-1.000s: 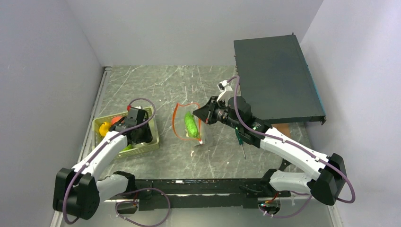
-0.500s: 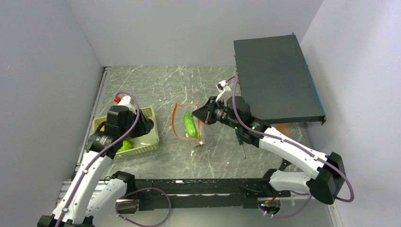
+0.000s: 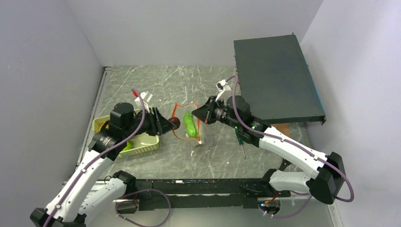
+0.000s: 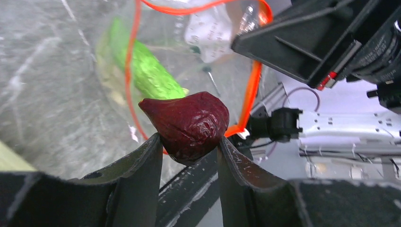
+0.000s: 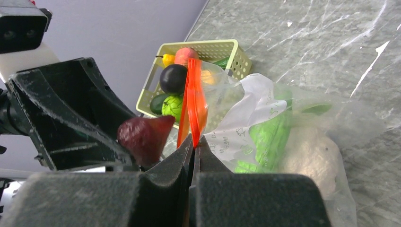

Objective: Place the food in the zip-top bag and seal the zipper
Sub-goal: Place the fake fruit in the zipper food storage bag.

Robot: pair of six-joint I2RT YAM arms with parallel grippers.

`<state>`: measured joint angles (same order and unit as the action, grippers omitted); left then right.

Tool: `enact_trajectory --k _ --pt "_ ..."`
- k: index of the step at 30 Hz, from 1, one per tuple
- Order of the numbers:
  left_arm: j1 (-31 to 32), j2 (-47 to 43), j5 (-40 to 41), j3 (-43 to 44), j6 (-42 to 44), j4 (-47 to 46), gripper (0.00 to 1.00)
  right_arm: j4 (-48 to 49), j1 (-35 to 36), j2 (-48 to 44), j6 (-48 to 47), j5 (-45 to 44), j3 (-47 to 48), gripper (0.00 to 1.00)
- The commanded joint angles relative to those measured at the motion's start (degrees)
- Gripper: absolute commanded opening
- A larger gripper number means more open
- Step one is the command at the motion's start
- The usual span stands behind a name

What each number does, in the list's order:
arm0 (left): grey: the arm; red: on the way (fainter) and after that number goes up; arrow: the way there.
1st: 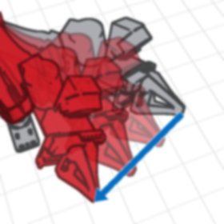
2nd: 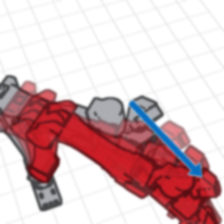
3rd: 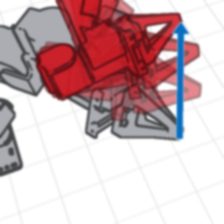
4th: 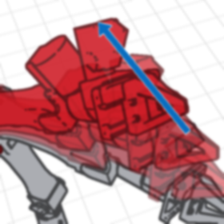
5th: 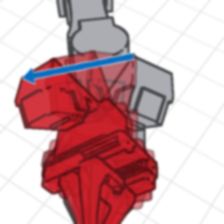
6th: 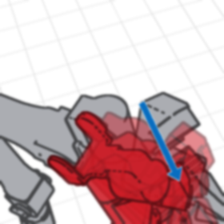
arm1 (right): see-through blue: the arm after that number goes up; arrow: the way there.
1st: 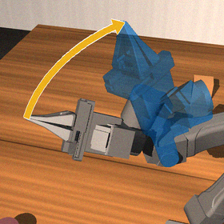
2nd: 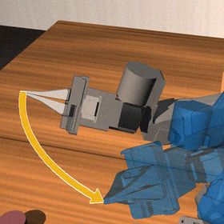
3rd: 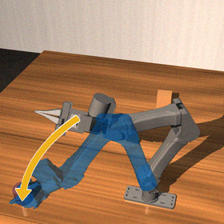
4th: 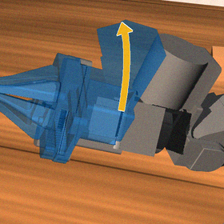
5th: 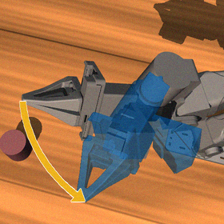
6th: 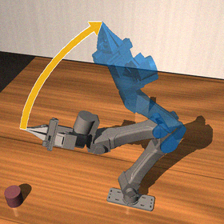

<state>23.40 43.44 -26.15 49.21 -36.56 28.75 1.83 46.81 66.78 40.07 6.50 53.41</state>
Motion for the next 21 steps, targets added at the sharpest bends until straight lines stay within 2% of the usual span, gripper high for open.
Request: enact_trajectory --k 1,10,16,21 --pt "4.7 2.7 -1.0 2.8 -2.4 -5.9 0.24 2.8 -0.2 -0.4 -0.2 0.7 2.7 0.0" --pt "10.9 9.0 2.9 4.6 -2.5 -4.9 0.23 3.4 -0.2 -0.9 0.3 1.0 2.5 0.0" --pt "14.9 15.2 5.4 8.3 -0.7 -0.8 0.25 4.1 -0.2 -0.9 0.7 1.5 2.2 0.0" --pt "16.3 19.7 6.0 11.1 -0.2 1.2 0.27 4.1 -0.2 -1.1 0.7 1.6 2.3 0.0"
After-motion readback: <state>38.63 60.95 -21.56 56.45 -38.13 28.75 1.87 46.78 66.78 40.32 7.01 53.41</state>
